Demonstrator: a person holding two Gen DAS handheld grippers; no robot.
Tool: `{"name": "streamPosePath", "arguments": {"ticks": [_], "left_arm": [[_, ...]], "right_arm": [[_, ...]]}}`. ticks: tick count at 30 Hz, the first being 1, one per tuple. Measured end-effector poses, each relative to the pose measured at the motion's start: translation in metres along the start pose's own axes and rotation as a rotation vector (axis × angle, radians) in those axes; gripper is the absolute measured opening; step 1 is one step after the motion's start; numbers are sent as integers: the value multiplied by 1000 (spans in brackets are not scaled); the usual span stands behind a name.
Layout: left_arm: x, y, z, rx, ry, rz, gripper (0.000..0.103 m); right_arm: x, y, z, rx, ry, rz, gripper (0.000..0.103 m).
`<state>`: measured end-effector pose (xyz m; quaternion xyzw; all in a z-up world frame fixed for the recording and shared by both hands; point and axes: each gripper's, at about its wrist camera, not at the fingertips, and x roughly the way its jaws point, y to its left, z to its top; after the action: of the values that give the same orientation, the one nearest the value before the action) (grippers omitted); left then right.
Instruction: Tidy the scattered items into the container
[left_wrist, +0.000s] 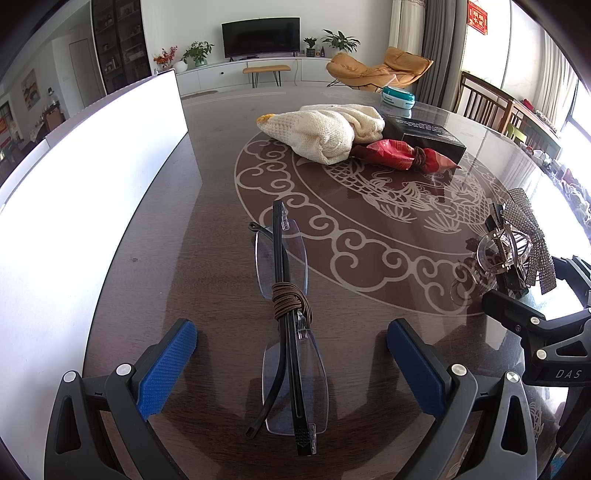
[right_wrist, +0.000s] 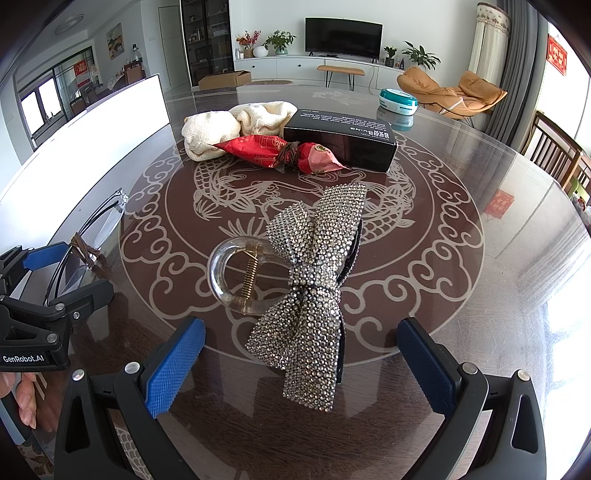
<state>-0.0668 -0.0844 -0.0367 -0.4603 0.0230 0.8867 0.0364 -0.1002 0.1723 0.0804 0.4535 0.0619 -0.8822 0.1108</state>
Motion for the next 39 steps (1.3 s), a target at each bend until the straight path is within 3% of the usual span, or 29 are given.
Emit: {"name": "streamPosePath", "arguments": {"ticks": [27, 32, 39], "left_arm": [[-2, -4, -3, -25, 10, 19, 103], [-2, -4, -3, -24, 11, 20, 103], [-2, -6, -3, -29, 28, 20, 103]], "right_arm": [[0, 0, 0, -1, 0, -1, 103], [-1, 2, -3, 52, 1, -41, 103], [3, -3, 6, 6, 39, -2, 103]]}}
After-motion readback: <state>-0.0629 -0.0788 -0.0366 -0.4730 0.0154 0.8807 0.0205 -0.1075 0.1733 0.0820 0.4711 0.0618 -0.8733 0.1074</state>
